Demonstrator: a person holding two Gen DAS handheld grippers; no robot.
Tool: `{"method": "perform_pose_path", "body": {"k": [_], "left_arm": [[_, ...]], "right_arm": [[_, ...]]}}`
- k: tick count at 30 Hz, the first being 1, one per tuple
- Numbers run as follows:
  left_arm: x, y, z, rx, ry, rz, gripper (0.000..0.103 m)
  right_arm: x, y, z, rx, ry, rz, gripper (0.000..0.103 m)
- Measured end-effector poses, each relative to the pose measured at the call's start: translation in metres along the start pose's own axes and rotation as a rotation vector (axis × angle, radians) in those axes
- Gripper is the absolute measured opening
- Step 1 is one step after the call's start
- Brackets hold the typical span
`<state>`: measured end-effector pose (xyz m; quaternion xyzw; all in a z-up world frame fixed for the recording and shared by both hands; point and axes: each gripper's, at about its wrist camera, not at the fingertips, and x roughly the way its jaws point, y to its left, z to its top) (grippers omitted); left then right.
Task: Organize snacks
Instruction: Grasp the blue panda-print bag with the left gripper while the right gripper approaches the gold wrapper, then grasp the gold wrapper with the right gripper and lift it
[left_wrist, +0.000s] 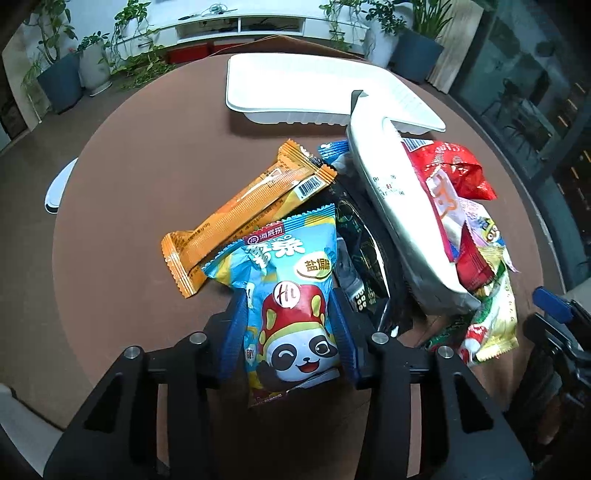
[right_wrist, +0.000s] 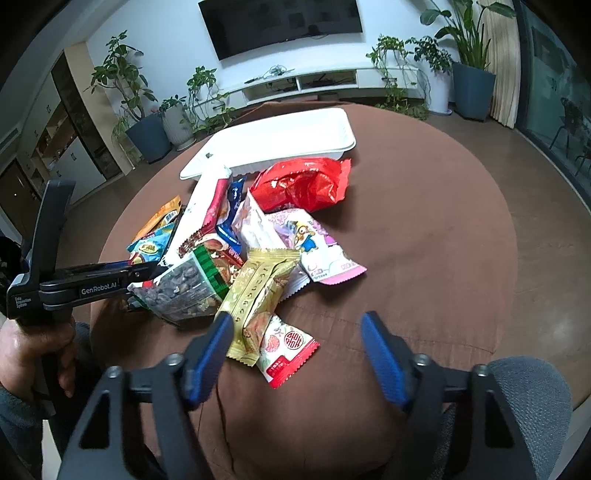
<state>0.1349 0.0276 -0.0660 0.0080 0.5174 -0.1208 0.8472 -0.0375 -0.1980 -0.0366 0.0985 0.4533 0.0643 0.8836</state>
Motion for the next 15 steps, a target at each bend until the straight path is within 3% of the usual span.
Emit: {"method": "perform_pose_path", "body": {"k": [9,15], "left_arm": [[-0.02,0.014,-0.021,-0.04,-0.033,-0.072,0.038],[-0.032,0.015,-0.031,-0.044,-0.054,-0.104,0.038]], "right_arm": [[0.018,0.007,0.009,0.064,0.081,0.129,0.06],[0.034,0.008,0.016,0.071,0.123,0.118,0.054]]}}
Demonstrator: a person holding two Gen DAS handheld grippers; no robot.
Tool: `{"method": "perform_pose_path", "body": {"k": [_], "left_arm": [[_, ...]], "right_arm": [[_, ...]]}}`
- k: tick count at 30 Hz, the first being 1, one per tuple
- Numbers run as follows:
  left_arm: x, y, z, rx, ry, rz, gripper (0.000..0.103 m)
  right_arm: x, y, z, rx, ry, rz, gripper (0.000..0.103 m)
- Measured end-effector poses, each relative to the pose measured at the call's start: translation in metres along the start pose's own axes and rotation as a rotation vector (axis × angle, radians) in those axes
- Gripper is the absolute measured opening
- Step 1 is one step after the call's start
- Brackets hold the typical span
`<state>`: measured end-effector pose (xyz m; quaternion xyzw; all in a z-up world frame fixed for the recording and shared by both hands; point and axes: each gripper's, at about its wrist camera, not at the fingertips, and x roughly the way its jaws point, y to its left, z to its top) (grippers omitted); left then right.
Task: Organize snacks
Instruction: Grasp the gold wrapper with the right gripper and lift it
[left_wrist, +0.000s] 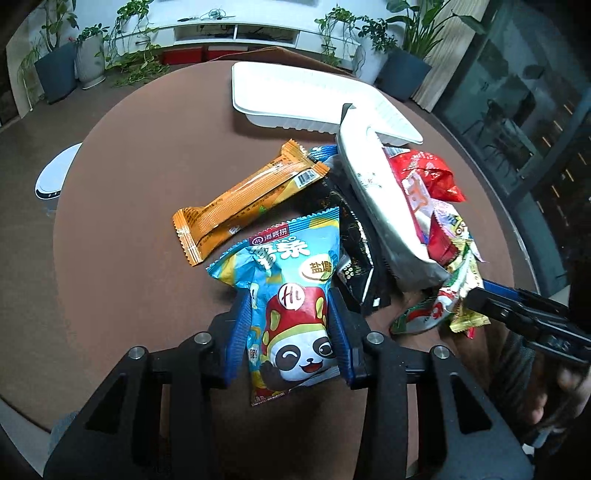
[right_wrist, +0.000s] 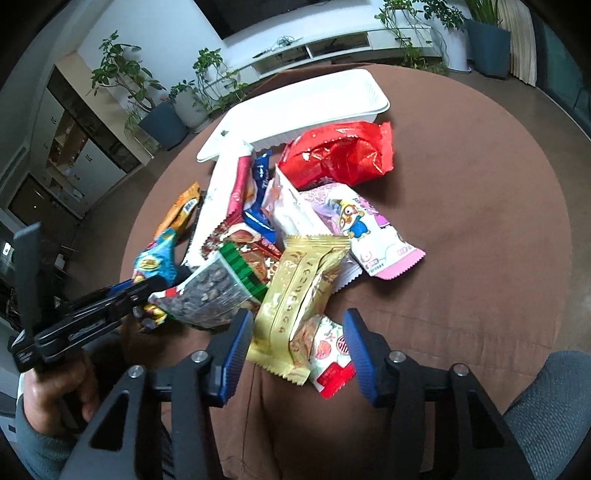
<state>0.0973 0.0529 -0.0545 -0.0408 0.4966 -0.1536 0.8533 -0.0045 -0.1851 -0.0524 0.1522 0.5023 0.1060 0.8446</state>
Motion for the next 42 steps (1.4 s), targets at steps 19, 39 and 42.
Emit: {"method": "perform_pose_path", "body": {"k": [19,39,42], "left_arm": [[-0.01,-0.002,-0.015,-0.016,-0.012,-0.077,0.038],[-0.037,0.0,0.015,-0.034,-0.076,-0.161,0.038],[-0.048,0.007,0.026,-0.04,-0.096,-0.175,0.038]], "right_arm": [[-0.001,-0.004,0.012,0.004,-0.017,0.069,0.018],[-0.042,-0.057,0.053,0.103,-0.149,0.101,0.017],[-0.047,-0.069,0.063,0.113,-0.169,0.085,0.017]]}}
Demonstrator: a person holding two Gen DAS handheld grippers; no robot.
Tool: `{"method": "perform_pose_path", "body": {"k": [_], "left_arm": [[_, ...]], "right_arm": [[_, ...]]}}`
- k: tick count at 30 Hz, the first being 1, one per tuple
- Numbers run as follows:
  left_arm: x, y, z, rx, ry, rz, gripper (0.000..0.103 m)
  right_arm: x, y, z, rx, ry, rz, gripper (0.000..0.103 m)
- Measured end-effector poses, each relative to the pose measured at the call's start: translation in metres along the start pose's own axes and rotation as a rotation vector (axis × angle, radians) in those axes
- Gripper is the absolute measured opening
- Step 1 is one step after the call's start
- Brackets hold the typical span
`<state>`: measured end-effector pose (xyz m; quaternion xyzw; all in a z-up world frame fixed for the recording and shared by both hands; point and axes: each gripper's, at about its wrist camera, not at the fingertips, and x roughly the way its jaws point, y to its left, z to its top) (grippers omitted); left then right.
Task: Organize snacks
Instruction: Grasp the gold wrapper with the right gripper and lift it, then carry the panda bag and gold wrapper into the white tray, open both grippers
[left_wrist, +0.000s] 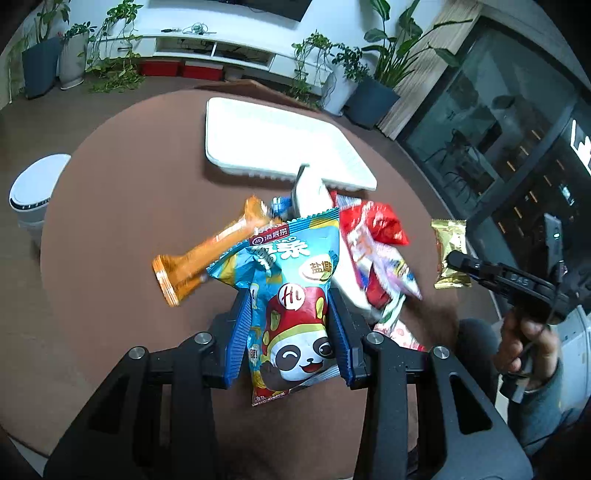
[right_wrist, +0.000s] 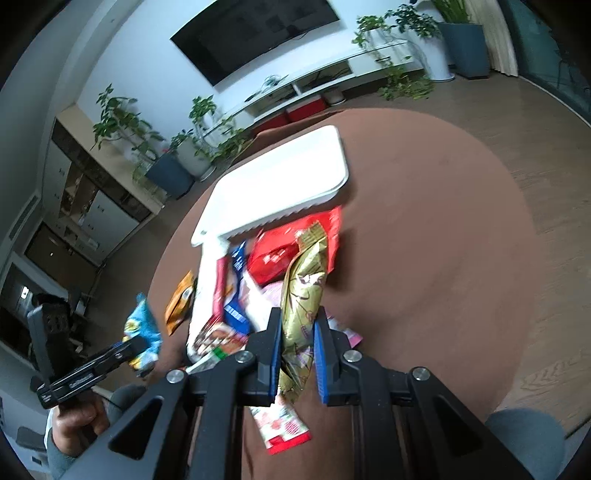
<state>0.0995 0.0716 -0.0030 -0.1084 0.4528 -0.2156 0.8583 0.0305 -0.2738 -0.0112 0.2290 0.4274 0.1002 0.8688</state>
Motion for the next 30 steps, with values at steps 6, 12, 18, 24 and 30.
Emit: {"method": "perform_pose_path", "body": {"k": [6,12,18,24,30], "left_arm": [[-0.015,0.006,0.051,0.054,-0.061,0.033,0.038],[0.005,0.01,0.124,0.126,-0.063,0.076,0.038],[0.065,0.019,0.174,0.16,0.025,0.113,0.038],[0.126,0.024,0.19,0.173,0.129,0.175,0.038],[0.159,0.027,0.179,0.168,0.197,0.204,0.038]], "right_arm": [[-0.003,-0.016,0.046,0.008,-0.068,-0.036,0.017],[0.021,-0.008,0.102,-0.045,-0.078,-0.023,0.017],[0.09,0.023,0.142,-0.171,0.018,-0.012,0.017],[0.155,0.023,0.164,-0.223,0.127,-0.087,0.017],[0.186,0.013,0.167,-0.242,0.185,-0.126,0.017]]}}
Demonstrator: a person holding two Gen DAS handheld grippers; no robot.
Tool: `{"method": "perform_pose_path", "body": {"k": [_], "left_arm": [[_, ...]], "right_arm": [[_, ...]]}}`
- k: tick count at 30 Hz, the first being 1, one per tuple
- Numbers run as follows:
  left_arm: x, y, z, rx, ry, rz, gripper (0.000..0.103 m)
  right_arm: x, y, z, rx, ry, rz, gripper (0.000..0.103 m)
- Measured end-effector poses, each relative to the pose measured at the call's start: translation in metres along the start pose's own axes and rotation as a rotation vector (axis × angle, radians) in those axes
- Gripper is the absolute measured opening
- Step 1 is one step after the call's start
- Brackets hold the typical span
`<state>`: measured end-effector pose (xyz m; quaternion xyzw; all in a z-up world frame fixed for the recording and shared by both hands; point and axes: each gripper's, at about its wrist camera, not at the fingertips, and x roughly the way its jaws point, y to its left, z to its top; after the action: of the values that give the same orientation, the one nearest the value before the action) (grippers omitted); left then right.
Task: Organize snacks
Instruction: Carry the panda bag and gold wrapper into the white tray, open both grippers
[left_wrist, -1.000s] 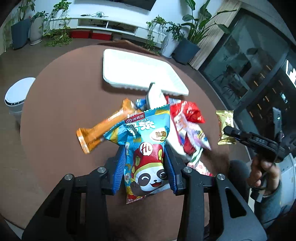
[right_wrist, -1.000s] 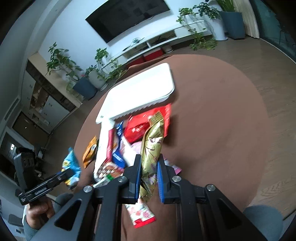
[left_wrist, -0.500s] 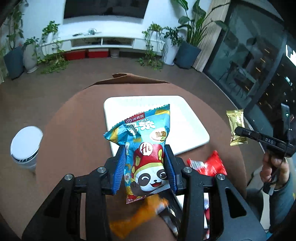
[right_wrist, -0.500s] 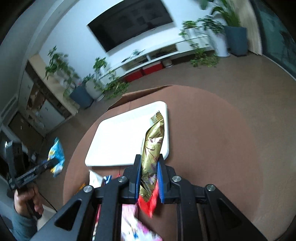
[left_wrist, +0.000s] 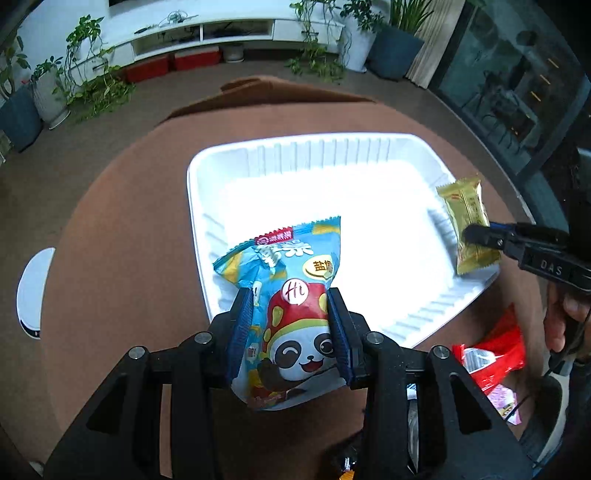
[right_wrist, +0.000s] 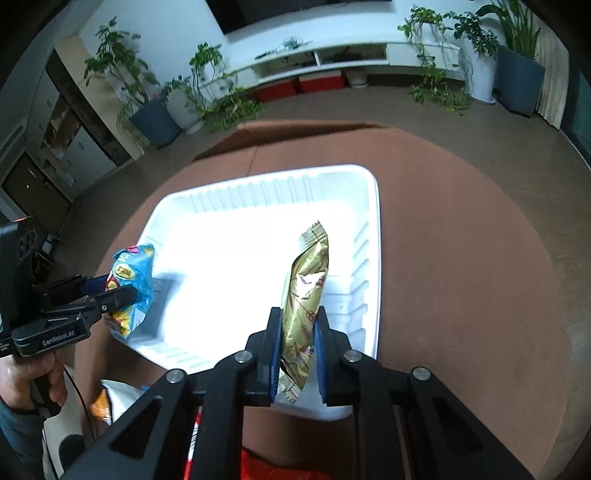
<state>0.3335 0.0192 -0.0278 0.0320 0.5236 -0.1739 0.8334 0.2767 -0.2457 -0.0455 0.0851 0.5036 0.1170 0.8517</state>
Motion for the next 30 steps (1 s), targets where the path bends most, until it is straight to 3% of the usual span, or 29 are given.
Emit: {"method": "perform_pose_path", "body": {"k": [10,13,15,19,21,26,27,29,30], "left_arm": [[0.014,-0.017,-0.005,0.006,-0.003,-0.003,0.037],[0.016,-0.016,0.001,-0.008,-0.021,0.007,0.037],[0.014,-0.013,0.002,-0.016,-0.025,-0.002,0.037],[0.01,-0.016,0.002,-0.014,-0.046,0.003,0.038],[0.005,-0.017,0.002,-0.019,-0.062,0.006,0.042],[-0.031,-0.012,-0.005,-0.06,-0.157,0.021,0.061],[-0.04,-0.013,-0.007,-0.064,-0.178,0.029,0.063],[-0.067,-0.017,-0.015,-0.061,-0.251,0.059,0.083],[-0.084,-0.022,-0.025,-0.036,-0.313,0.049,0.086]], "right_arm": [[0.013,-0.01,0.004,-0.012,0.018,-0.027,0.021],[0.008,-0.009,0.003,0.005,0.01,-0.01,0.037],[0.003,-0.008,0.003,0.012,-0.004,0.014,0.053],[-0.015,-0.008,0.002,0.033,-0.053,0.026,0.069],[-0.027,-0.008,0.002,0.046,-0.087,0.036,0.084],[-0.07,-0.004,0.0,0.062,-0.158,0.096,0.092],[-0.086,-0.005,-0.004,0.068,-0.195,0.14,0.093],[-0.113,-0.008,-0.014,0.09,-0.293,0.232,0.094],[-0.13,-0.012,-0.023,0.121,-0.368,0.278,0.102]]}}
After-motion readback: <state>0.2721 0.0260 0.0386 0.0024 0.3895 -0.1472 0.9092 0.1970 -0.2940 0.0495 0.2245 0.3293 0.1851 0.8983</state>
